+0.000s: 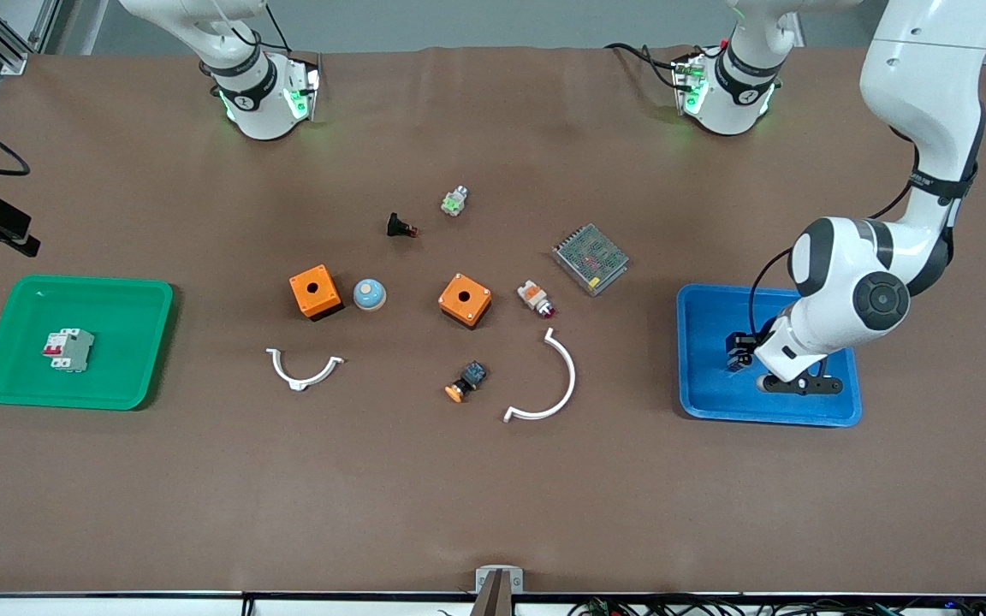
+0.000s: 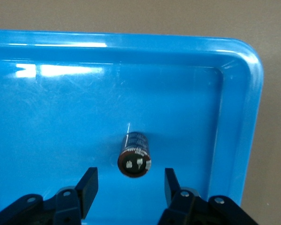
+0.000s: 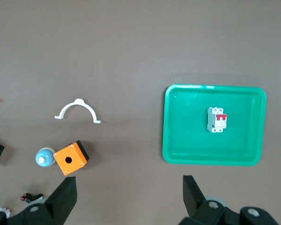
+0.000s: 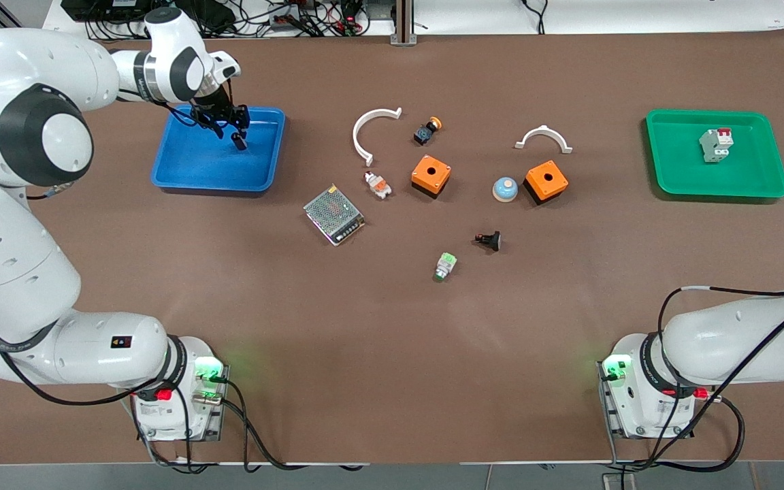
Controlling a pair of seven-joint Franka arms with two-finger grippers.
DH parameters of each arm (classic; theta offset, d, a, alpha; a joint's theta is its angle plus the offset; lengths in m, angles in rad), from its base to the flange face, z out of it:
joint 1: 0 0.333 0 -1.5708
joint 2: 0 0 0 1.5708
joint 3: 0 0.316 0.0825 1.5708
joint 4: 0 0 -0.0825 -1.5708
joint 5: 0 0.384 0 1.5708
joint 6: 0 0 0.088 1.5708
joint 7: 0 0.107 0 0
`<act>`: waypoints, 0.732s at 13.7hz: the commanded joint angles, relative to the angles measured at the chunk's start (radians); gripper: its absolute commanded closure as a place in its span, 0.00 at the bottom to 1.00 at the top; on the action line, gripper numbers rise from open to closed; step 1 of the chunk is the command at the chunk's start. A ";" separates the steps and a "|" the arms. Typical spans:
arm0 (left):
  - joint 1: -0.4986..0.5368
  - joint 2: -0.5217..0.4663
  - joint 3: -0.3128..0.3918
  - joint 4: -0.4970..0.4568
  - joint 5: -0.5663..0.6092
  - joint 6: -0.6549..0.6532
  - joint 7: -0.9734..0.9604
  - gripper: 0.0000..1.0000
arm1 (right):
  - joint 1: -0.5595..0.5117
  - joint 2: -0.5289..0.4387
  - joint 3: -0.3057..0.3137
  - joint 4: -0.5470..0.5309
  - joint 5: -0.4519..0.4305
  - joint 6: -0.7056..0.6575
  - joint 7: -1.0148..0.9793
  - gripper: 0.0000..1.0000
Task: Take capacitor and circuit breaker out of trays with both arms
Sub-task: 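Grasp the capacitor with the left gripper while the right gripper grasps the breaker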
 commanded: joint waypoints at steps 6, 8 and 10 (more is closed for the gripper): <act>0.005 0.048 -0.005 0.004 0.000 0.091 -0.001 0.64 | -0.073 0.130 -0.013 -0.020 -0.013 -0.016 -0.041 0.00; 0.004 0.047 -0.005 0.001 -0.002 0.084 -0.003 0.86 | -0.139 0.194 -0.013 -0.018 -0.016 0.022 -0.135 0.00; 0.004 0.029 -0.005 -0.002 -0.002 0.070 -0.003 0.98 | -0.199 0.248 -0.013 -0.020 -0.016 0.066 -0.213 0.00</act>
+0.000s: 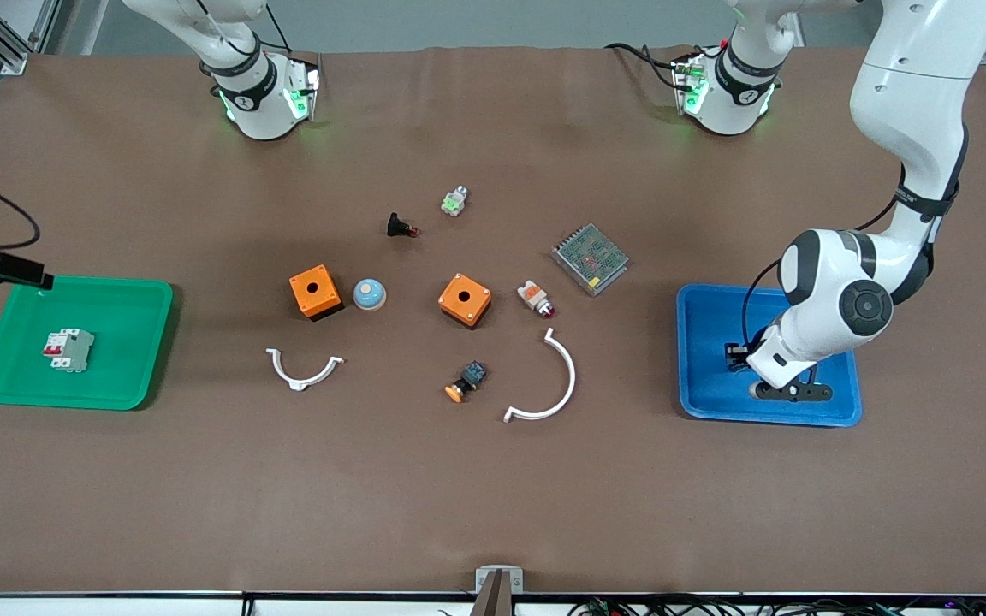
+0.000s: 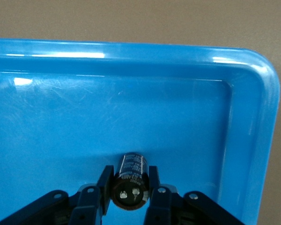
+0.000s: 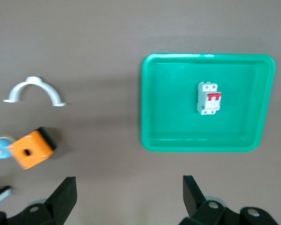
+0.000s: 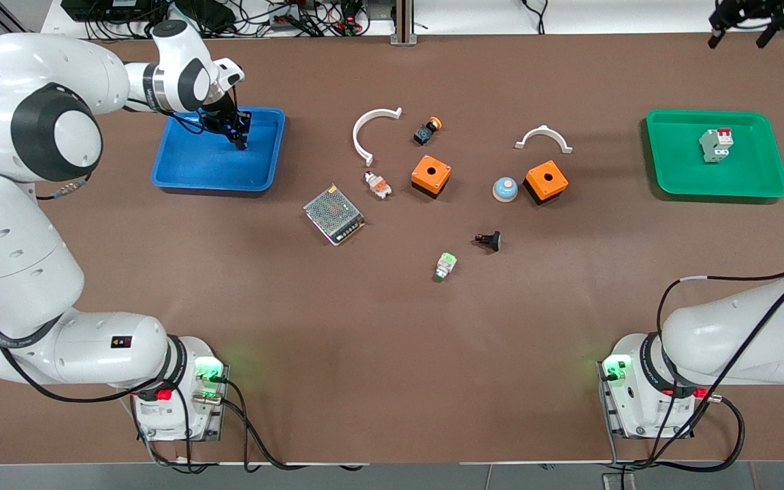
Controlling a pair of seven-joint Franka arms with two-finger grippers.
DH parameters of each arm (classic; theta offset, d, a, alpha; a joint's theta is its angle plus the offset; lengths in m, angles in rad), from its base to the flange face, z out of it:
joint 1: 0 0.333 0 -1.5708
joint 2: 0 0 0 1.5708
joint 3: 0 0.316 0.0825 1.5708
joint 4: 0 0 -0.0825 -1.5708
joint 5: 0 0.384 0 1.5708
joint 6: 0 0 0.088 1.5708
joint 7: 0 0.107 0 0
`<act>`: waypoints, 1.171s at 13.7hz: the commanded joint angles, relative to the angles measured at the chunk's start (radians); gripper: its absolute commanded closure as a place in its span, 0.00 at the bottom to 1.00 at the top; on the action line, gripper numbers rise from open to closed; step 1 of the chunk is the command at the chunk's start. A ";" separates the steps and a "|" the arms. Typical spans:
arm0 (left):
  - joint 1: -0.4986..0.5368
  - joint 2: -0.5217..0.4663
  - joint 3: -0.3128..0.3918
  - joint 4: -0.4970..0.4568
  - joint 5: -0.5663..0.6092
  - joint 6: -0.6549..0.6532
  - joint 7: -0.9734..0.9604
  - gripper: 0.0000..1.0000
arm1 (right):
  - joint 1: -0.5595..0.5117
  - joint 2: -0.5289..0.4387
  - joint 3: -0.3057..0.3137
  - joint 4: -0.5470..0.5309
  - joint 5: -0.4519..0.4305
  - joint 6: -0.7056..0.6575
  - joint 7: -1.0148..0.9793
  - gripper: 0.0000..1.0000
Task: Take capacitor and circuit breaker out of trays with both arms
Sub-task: 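Grasp the capacitor with the left gripper while the right gripper grasps the breaker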
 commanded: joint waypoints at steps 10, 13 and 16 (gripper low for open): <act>-0.111 -0.115 -0.130 0.224 0.000 -0.307 -0.260 0.99 | -0.251 0.327 0.014 0.011 0.025 0.364 -0.323 0.00; -0.230 -0.056 -0.127 0.296 0.004 -0.306 -0.441 0.99 | -0.255 0.367 0.014 -0.025 0.030 0.476 -0.324 0.00; -0.327 0.030 -0.127 0.391 0.038 -0.307 -0.591 0.99 | -0.252 0.378 0.014 -0.086 0.082 0.551 -0.323 0.01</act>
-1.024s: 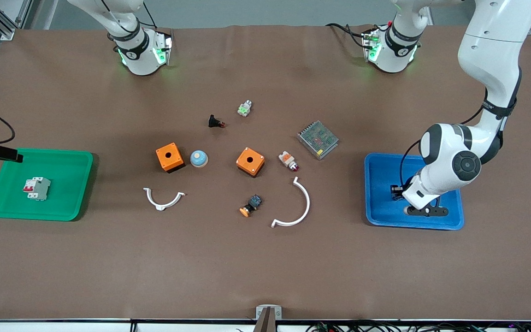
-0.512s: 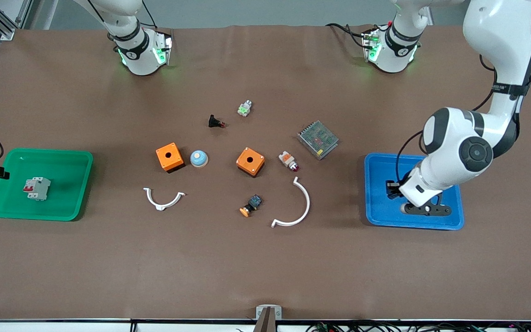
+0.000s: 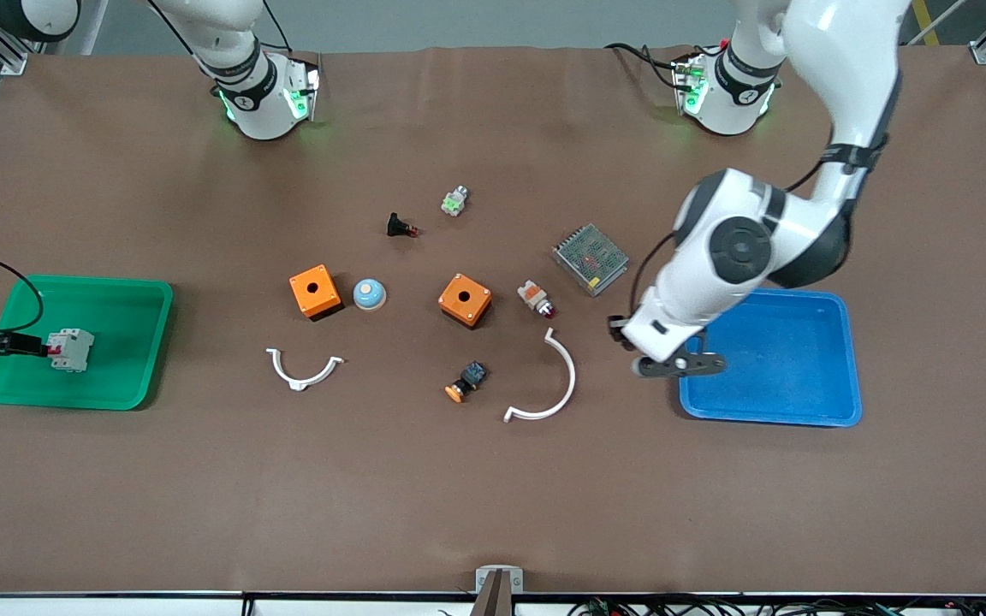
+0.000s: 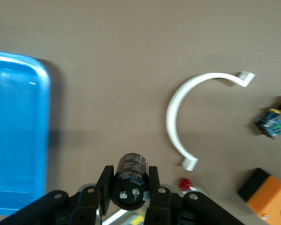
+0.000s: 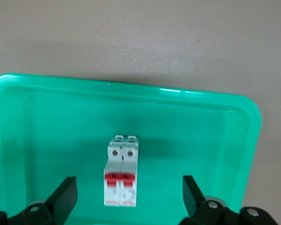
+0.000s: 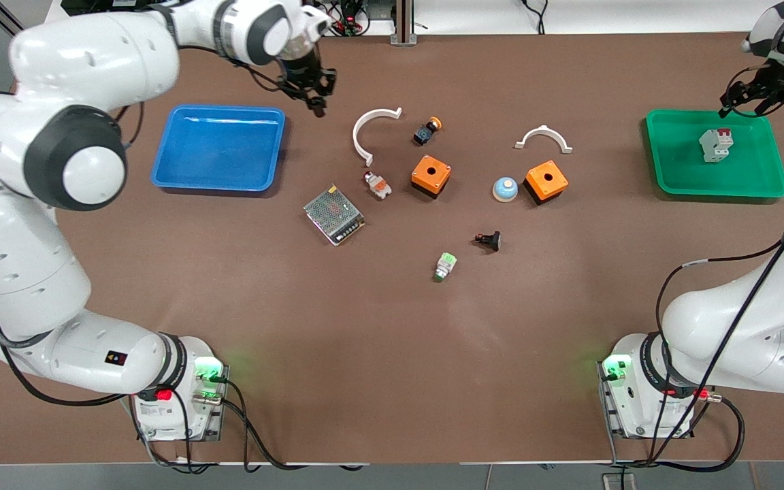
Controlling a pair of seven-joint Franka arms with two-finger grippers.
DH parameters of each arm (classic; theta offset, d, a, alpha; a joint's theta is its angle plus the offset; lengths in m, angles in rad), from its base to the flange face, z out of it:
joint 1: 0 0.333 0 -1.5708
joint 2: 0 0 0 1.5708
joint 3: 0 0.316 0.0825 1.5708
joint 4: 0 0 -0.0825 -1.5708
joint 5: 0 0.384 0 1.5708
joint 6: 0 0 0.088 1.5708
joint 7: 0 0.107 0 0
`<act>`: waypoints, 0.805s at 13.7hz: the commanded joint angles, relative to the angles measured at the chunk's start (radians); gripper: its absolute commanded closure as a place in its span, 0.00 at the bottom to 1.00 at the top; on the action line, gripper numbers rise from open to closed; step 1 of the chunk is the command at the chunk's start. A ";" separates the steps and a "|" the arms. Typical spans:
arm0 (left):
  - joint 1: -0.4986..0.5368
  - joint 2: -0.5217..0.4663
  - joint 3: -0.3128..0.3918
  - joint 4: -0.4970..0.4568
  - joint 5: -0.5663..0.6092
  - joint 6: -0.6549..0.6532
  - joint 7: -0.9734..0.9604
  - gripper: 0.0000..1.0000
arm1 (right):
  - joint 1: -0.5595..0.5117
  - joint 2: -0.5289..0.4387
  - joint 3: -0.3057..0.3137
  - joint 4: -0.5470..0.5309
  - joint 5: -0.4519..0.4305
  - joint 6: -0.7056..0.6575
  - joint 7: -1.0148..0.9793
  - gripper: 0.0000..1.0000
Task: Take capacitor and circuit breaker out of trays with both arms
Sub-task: 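Carry the capacitor toward the table center with the left gripper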
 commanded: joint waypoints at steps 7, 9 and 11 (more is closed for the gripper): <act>-0.218 0.266 0.015 0.227 0.112 0.014 -0.374 1.00 | -0.016 -0.008 0.013 -0.090 0.050 0.072 -0.018 0.06; -0.245 0.298 0.015 0.227 0.112 0.049 -0.423 1.00 | -0.018 -0.008 0.013 -0.097 0.050 0.070 -0.018 0.19; -0.270 0.326 0.024 0.227 0.112 0.081 -0.455 0.98 | -0.018 -0.008 0.011 -0.101 0.050 0.069 -0.018 0.30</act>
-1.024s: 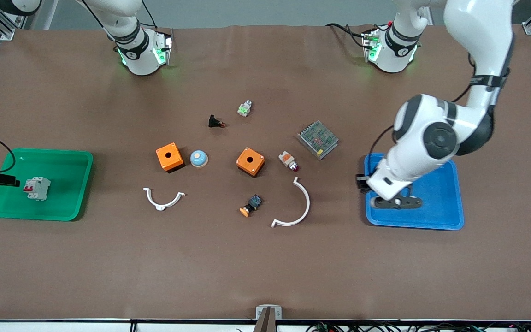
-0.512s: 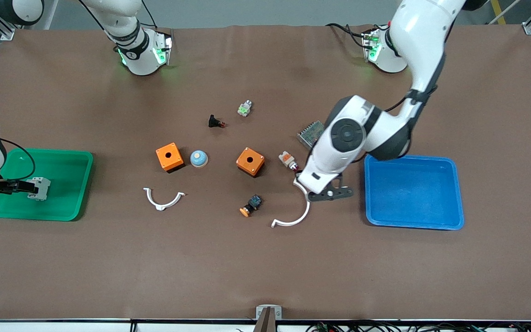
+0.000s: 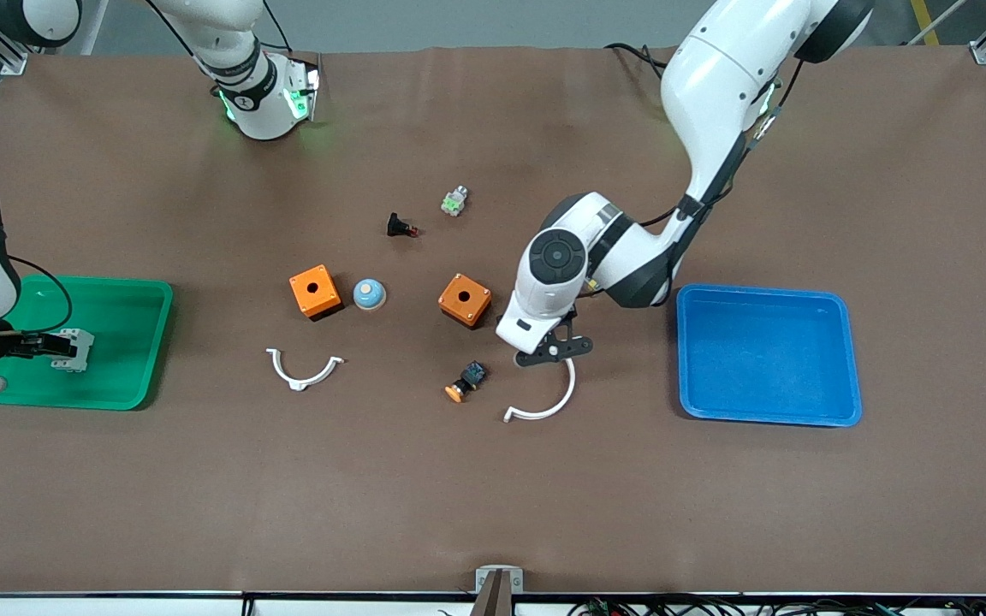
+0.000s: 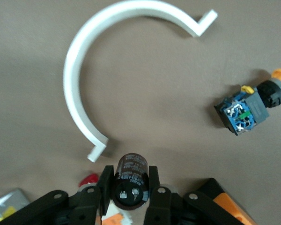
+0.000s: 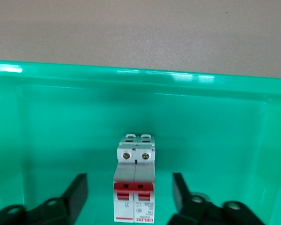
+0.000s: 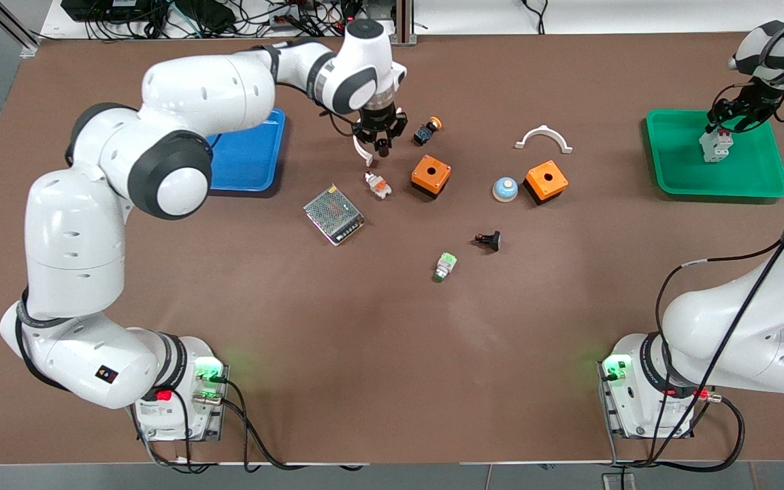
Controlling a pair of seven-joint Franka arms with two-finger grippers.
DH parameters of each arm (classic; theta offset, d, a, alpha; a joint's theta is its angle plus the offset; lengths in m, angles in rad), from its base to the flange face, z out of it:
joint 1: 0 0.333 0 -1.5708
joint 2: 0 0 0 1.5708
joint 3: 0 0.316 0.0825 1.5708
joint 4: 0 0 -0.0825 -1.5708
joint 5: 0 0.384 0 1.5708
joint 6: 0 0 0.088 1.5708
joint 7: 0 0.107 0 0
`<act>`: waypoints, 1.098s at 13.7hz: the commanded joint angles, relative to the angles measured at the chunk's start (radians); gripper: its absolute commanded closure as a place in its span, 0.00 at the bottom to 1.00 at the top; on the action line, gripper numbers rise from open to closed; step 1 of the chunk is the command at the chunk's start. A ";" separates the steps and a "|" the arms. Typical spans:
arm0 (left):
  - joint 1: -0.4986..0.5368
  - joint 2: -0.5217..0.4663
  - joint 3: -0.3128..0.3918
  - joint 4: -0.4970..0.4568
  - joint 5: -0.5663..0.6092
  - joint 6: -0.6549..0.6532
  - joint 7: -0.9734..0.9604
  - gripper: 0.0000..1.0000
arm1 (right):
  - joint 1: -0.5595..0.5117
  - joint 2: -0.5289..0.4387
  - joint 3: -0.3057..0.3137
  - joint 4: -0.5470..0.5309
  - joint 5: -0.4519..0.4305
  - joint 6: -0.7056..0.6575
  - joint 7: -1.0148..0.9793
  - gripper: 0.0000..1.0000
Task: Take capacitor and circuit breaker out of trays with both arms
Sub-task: 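Carry the capacitor toward the table center with the left gripper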
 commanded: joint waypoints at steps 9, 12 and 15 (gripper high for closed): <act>-0.024 -0.025 0.059 0.050 0.049 -0.002 -0.045 0.00 | -0.023 -0.014 0.011 -0.021 0.011 -0.002 -0.055 0.75; 0.036 -0.147 0.099 0.046 0.099 -0.084 -0.001 0.00 | -0.016 -0.029 0.011 -0.018 0.010 -0.028 -0.049 0.77; 0.146 -0.247 0.098 0.046 0.098 -0.173 0.148 0.00 | 0.004 -0.104 0.011 0.047 0.002 -0.201 -0.041 0.77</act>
